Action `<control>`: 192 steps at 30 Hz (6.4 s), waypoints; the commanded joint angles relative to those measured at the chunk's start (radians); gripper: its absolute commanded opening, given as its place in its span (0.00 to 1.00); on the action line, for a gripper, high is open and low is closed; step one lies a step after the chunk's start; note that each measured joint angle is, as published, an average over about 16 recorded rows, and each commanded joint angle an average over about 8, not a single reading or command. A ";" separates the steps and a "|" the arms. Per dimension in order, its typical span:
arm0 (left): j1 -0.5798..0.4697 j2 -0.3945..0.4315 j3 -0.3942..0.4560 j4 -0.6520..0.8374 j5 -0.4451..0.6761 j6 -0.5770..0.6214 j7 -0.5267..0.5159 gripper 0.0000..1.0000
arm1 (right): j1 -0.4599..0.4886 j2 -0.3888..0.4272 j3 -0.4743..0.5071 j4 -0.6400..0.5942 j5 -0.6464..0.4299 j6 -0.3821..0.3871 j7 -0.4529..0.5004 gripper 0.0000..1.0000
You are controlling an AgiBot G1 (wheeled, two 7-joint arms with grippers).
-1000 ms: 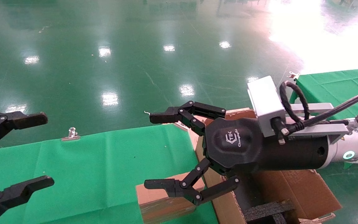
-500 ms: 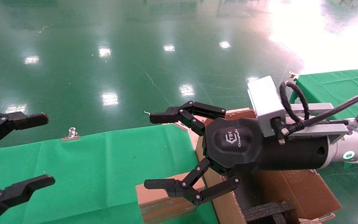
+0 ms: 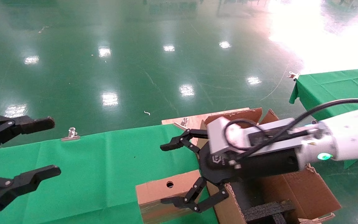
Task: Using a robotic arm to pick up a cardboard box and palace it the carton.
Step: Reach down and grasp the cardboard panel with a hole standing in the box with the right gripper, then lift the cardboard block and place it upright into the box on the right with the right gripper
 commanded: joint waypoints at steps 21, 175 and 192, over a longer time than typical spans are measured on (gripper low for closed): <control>0.000 0.000 0.000 0.000 0.000 0.000 0.000 0.01 | 0.229 -0.219 -0.301 -0.002 -0.510 -0.037 0.038 1.00; 0.001 0.000 0.000 0.001 -0.001 -0.001 0.000 1.00 | 0.547 0.421 -0.751 0.022 -0.604 0.292 1.225 0.00; 0.001 0.000 0.000 0.001 -0.001 -0.001 0.000 1.00 | 0.472 0.350 -0.802 0.037 -0.764 0.397 1.417 0.00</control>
